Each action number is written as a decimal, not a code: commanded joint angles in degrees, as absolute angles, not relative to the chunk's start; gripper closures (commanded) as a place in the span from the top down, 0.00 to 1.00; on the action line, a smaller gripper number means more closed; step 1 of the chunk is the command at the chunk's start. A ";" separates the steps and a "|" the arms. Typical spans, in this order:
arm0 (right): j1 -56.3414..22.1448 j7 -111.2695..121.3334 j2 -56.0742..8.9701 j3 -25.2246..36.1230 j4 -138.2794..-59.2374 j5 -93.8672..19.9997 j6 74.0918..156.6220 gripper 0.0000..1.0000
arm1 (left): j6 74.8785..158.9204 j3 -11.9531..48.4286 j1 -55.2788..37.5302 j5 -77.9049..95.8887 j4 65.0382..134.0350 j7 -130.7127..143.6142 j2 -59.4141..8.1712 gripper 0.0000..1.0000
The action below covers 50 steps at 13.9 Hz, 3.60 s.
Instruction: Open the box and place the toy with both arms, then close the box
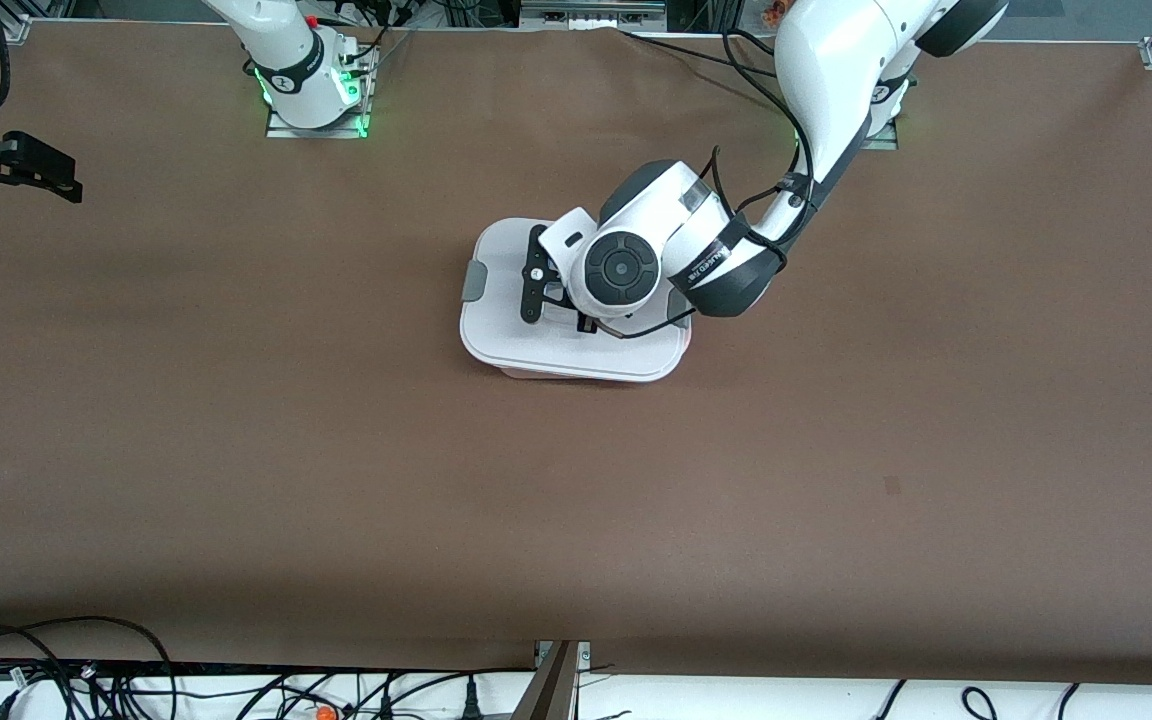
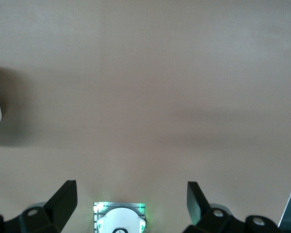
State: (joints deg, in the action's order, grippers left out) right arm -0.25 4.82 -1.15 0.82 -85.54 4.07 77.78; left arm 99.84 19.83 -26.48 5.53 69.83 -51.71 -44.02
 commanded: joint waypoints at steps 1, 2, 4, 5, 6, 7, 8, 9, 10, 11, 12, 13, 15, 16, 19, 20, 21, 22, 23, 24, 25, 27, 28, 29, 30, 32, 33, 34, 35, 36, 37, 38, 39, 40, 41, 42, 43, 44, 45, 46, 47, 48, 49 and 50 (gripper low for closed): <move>-0.62 5.71 -0.70 1.49 -86.92 2.99 78.22 1.00 | 98.09 19.42 -26.37 3.87 71.81 -49.05 -42.89 0.00; -0.62 5.45 -0.79 1.49 -86.92 2.81 78.22 1.00 | 98.00 19.42 -25.93 4.13 71.81 -48.96 -42.80 0.00; -0.62 5.45 -1.14 1.49 -86.92 2.64 78.22 1.00 | 97.91 19.42 -24.96 4.66 71.81 -47.56 -42.80 0.00; -0.62 5.45 -1.14 1.49 -86.92 2.64 78.22 1.00 | 97.91 19.51 -24.96 4.66 71.81 -45.11 -42.72 0.00; -0.62 5.36 -1.14 1.49 -86.92 2.64 78.22 1.00 | 97.91 19.60 -25.22 4.66 71.81 -43.52 -42.80 0.00; -0.70 5.27 -1.14 1.49 -86.92 2.72 78.22 1.00 | 98.00 19.60 -25.57 4.66 71.81 -43.24 -42.80 0.00; -0.79 5.19 -1.14 1.49 -86.84 2.64 78.22 1.00 | 98.00 19.60 -25.66 4.66 71.81 -43.16 -42.80 0.00; -0.88 5.01 -1.06 1.23 -86.84 2.64 78.31 1.00 | 98.00 19.60 -25.75 4.66 71.81 -42.81 -42.80 0.00; -0.97 4.92 -1.14 1.14 -86.75 2.72 78.22 1.00 | 98.00 19.69 -25.84 4.66 71.81 -41.41 -42.80 0.00; -0.97 4.92 -1.14 1.14 -86.75 2.64 78.22 1.00 | 98.00 19.77 -25.84 4.75 71.72 -40.09 -42.80 0.00; -0.97 4.92 -1.14 1.14 -86.75 2.64 78.22 1.00 | 98.09 19.86 -25.84 4.75 71.72 -39.90 -42.80 0.00; -0.88 5.01 -1.14 1.23 -86.75 2.64 78.22 1.00 | 98.26 19.86 -25.93 4.75 71.72 -39.82 -42.80 0.00; -0.88 5.01 -1.14 1.23 -86.75 2.55 78.22 1.00 | 98.52 19.78 -26.01 5.10 71.72 -39.46 -42.89 0.00; -0.97 5.01 -1.14 1.23 -86.75 2.46 78.22 1.00 | 98.61 19.78 -26.02 5.10 71.72 -39.46 -42.98 0.00; -0.97 4.92 -1.14 1.14 -86.75 2.20 78.22 1.00 | 99.32 19.78 -26.10 5.19 71.72 -39.38 -42.89 0.00; -0.97 4.92 -1.14 1.14 -86.75 2.20 78.22 1.00 | 99.40 19.78 -26.10 5.19 71.81 -39.38 -42.89 0.00; -0.97 4.92 -1.14 1.14 -86.75 2.20 78.22 1.00 | 99.32 19.78 -26.10 5.19 71.72 -39.20 -42.89 0.00; -0.97 4.92 -1.14 1.14 -86.75 2.11 78.22 1.00 | 99.32 19.78 -26.10 5.19 71.72 -38.59 -42.89 0.00; -0.97 4.92 -1.14 1.14 -86.75 2.11 78.22 1.00 | 99.40 19.86 -26.36 5.19 71.81 -37.71 -42.98 0.00; -0.97 4.92 -1.14 1.14 -86.75 2.11 78.22 1.00 | 99.40 19.78 -26.89 5.19 71.81 -36.66 -42.89 0.00; -0.97 4.92 -1.14 1.14 -86.75 2.11 78.22 1.00 | 99.40 19.78 -26.89 5.19 71.72 -36.56 -42.89 0.00; -0.97 4.92 -1.14 1.14 -86.75 1.59 78.22 1.00 | 99.58 19.78 -26.98 5.10 71.72 -36.56 -43.07 0.00; -0.97 4.92 -1.14 1.14 -86.75 1.41 78.22 1.00 | 99.84 19.78 -26.90 5.10 71.81 -36.65 -43.15 0.00; -0.97 4.92 -1.14 1.14 -86.75 1.41 78.22 1.00 | 99.84 19.78 -26.98 5.10 71.81 -36.56 -43.07 0.00; -0.97 4.92 -1.14 1.14 -86.75 1.41 78.22 1.00 | 99.84 19.78 -26.98 5.10 71.81 -36.56 -42.98 0.00; -0.97 4.92 -1.14 1.14 -86.75 1.41 78.22 1.00 | 99.32 19.78 -26.89 5.10 71.81 -37.35 -42.80 0.00; -0.97 4.92 -1.14 1.14 -86.75 1.41 78.22 1.00 | 99.23 19.86 -26.89 5.10 71.81 -37.53 -42.72 0.00; -0.97 4.92 -1.14 1.14 -86.75 1.41 78.22 1.00 | 99.23 19.86 -26.89 5.10 71.81 -37.62 -42.71 0.00; -0.97 4.92 -1.14 1.14 -86.75 1.41 78.22 1.00 | 99.23 19.86 -26.98 5.01 71.81 -37.70 -42.80 0.00; -0.97 4.92 -1.14 1.14 -86.75 1.32 78.22 1.00 | 99.23 19.86 -27.07 4.92 71.89 -37.71 -42.80 0.00; -0.97 4.92 -1.14 1.14 -86.75 1.32 78.22 1.00 | 99.14 19.86 -26.98 4.92 72.16 -37.71 -42.72 0.00; -0.97 4.92 -1.14 1.14 -86.75 1.32 78.22 1.00 | 98.97 19.86 -26.98 4.92 72.51 -37.79 -42.28 0.00; -0.97 4.92 -1.14 1.14 -86.75 1.32 78.22 1.00 | 98.88 19.86 -26.98 4.83 72.86 -37.79 -42.10 0.00; -0.97 4.92 -1.14 1.14 -86.75 1.32 78.22 1.00 | 98.88 19.86 -26.90 4.75 73.30 -37.79 -42.10 0.00; -0.97 4.92 -1.14 1.14 -86.75 1.32 78.22 1.00 | 98.88 19.86 -26.98 4.57 73.39 -37.79 -42.10 0.00; -0.97 4.92 -1.14 1.14 -86.75 1.32 78.22 1.00 | 98.88 19.86 -26.90 4.48 73.39 -37.79 -42.01 0.00; -0.97 4.92 -1.14 1.14 -86.75 1.32 78.22 1.00 | 98.53 19.86 -26.89 4.48 73.39 -38.40 -41.92 0.00; -0.97 4.92 -1.14 1.14 -86.75 1.32 78.22 1.00 | 98.09 19.86 -26.63 4.48 73.39 -39.54 -41.84 0.00; -0.97 4.92 -1.14 1.14 -86.75 1.32 78.22 1.00 | 98.09 19.86 -26.54 4.57 73.39 -40.16 -41.84 0.00; -0.97 4.92 -1.14 1.14 -86.75 1.32 78.22 1.00 | 98.09 19.86 -26.63 4.57 73.39 -40.17 -41.84 0.00; -0.97 4.92 -1.14 1.14 -86.75 1.32 78.22 1.00 | 98.09 19.86 -26.63 4.48 73.39 -40.17 -41.84 0.00; -0.97 4.92 -1.14 1.14 -86.75 1.32 78.22 1.00 | 98.09 19.86 -26.63 4.40 73.39 -40.25 -41.84 0.00; -0.97 4.92 -1.14 1.14 -86.75 1.32 78.22 1.00 | 98.09 19.86 -26.63 4.31 73.39 -40.17 -41.84 0.14; -0.97 4.92 -1.14 1.14 -86.75 1.32 78.22 1.00 | 98.17 19.86 -26.63 4.22 73.39 -40.17 -41.92 0.31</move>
State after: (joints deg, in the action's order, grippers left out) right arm -0.74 4.85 -1.82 0.83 -86.24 2.15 77.83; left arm 98.36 20.05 -26.58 5.51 70.57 -39.17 -43.72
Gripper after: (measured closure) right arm 0.000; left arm 0.877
